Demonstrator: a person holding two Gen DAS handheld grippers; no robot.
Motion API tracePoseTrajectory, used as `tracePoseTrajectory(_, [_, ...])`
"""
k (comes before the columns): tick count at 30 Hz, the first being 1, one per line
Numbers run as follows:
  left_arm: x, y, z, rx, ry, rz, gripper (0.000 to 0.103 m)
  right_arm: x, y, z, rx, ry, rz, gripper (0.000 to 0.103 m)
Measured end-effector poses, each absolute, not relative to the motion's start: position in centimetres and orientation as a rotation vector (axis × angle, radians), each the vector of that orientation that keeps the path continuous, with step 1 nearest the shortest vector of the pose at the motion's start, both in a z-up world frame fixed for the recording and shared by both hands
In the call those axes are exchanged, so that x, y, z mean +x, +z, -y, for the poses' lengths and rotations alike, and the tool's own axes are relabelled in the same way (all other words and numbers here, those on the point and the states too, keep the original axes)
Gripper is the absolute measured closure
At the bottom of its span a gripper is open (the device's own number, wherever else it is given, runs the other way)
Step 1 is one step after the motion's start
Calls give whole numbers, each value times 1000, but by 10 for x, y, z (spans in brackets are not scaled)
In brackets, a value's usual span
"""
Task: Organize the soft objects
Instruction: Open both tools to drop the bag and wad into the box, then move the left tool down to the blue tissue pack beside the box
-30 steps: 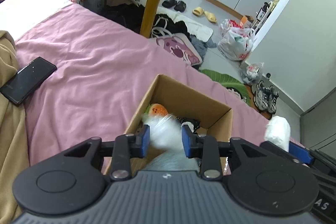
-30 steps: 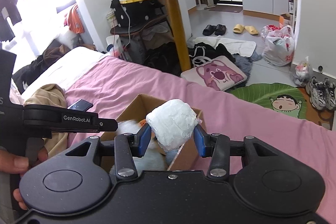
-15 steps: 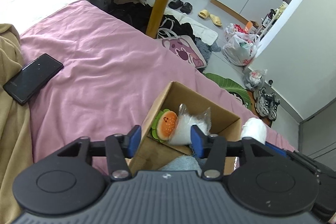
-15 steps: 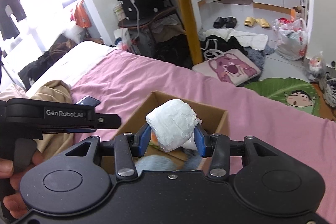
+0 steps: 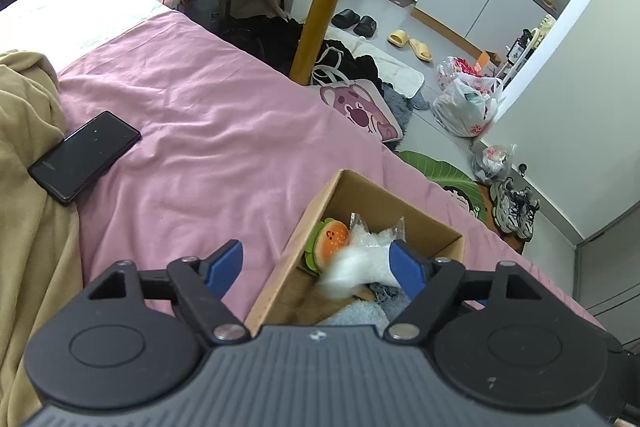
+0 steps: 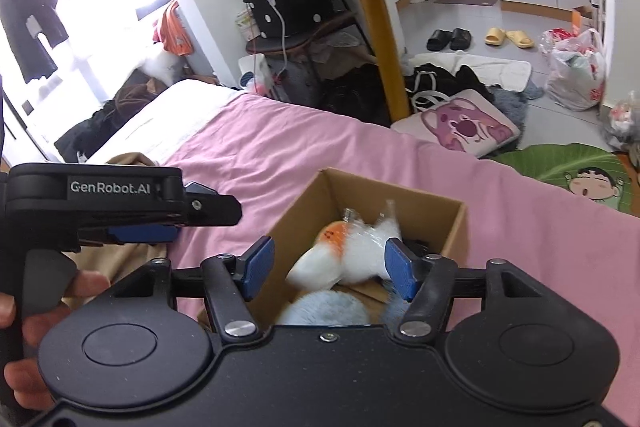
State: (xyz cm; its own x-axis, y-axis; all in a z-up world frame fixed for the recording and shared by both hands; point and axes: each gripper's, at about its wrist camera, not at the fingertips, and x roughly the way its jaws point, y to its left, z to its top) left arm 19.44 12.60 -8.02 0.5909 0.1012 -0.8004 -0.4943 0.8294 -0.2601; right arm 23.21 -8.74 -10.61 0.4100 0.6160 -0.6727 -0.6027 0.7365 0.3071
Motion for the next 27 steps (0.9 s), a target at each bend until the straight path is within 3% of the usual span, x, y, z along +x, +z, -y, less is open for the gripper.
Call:
tracePoseTrajectory(7, [187,-75,-108,-467,337,-887,17,222,-93,112,-21,744,-854,38])
tracePoseTrajectory(27, [168,-54,-34,-311,283,-876,12,207,-81,181,15,659,-833,11])
